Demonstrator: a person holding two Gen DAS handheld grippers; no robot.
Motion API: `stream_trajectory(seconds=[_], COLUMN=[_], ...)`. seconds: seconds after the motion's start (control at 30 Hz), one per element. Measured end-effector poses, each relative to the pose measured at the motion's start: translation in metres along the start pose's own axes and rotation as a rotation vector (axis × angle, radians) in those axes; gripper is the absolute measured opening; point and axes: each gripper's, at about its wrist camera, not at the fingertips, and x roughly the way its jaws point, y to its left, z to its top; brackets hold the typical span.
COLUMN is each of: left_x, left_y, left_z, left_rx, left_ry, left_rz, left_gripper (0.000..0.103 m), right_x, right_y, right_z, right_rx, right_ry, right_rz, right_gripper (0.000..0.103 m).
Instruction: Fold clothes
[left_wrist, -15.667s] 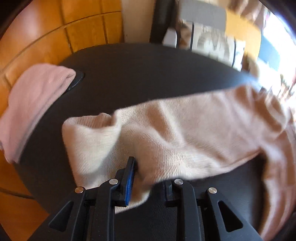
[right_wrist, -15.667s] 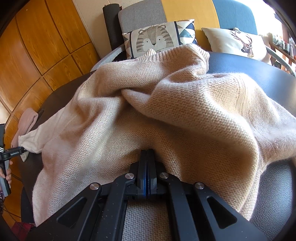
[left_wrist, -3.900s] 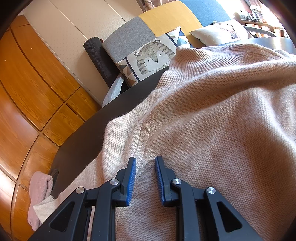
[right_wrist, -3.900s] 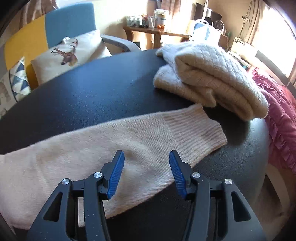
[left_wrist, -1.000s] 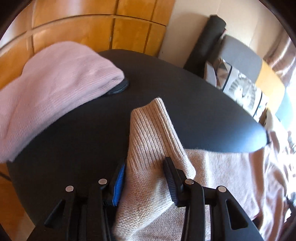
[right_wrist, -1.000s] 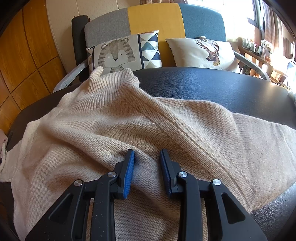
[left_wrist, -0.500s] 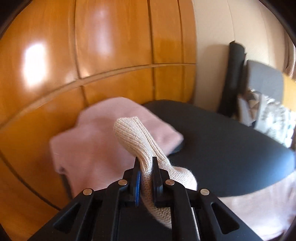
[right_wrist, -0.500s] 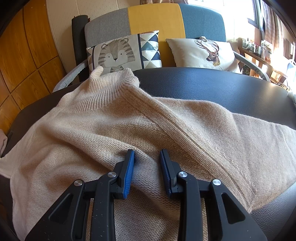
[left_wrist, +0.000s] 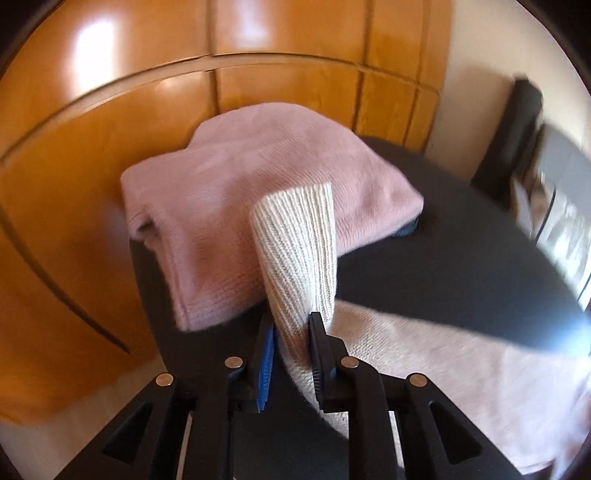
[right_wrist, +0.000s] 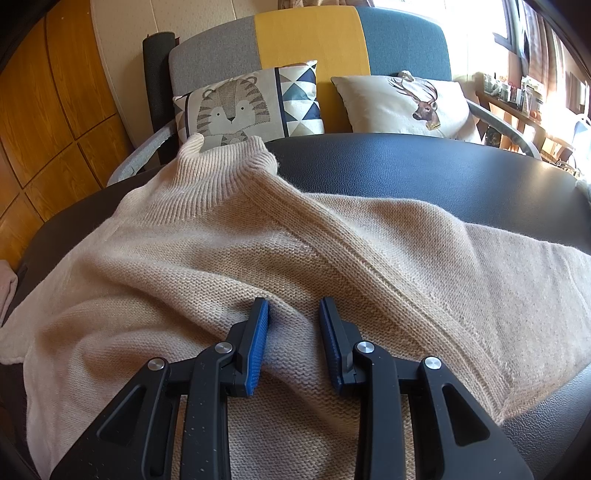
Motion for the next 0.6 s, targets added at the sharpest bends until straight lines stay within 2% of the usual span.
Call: stream_trajectory(seconds=[0.07,0.13,0.17,0.2,0.27,0.37,0.5,0.6], left_x=[-0.012,-0.028,-0.036,-0.046,-0.065,-0.089,-0.111,-0.126], left_y=[0.0,-0.006,-0.009,-0.021,-0.047,-0.102,-0.174,-0.197], left_z=[0.001,0.0,0.0,-0.004,-0.012,-0.037,-0.091,-0.132], left_rx=[-0.035,-0.044,-0.049,-0.015,0.057,0.216,0.416,0.508], left_ry=[-0.018,-0.058,-0.078,-0.096,-0.13,-0.119,0.019,0.117], left_rz=[-0.015,-0.028,-0.034,-0.067,-0.135,-0.305,-0.567,-0.676], left_gripper=[0.017,0.017,0.017,0.017,0.018,0.018,0.018,0.02], right_x=[0.0,0.0,-0.001,-0.004,-0.022,-0.055,-0.089,-0.107], right_y=[0.0,0.001,0.001,0.001,-0.003,-0.015,-0.037,-0.053], right_z=[0.001,0.004,0.006,0.008,0.009,0.007,-0.01,-0.034], right_rx=[-0.002,-0.009,-0.024,-0.039,-0.035,-0.007,0.053,0.096], right_ry=[0.009,0.025,0.042,0.056,0.027,-0.003,0.034,0.091], right_rz=[0.02,0.055,0.072,0.085,0.118,0.138,0.169,0.197], right_gripper=[0.036,0.049,0.05,0.05,0.05,0.05,0.05,0.05])
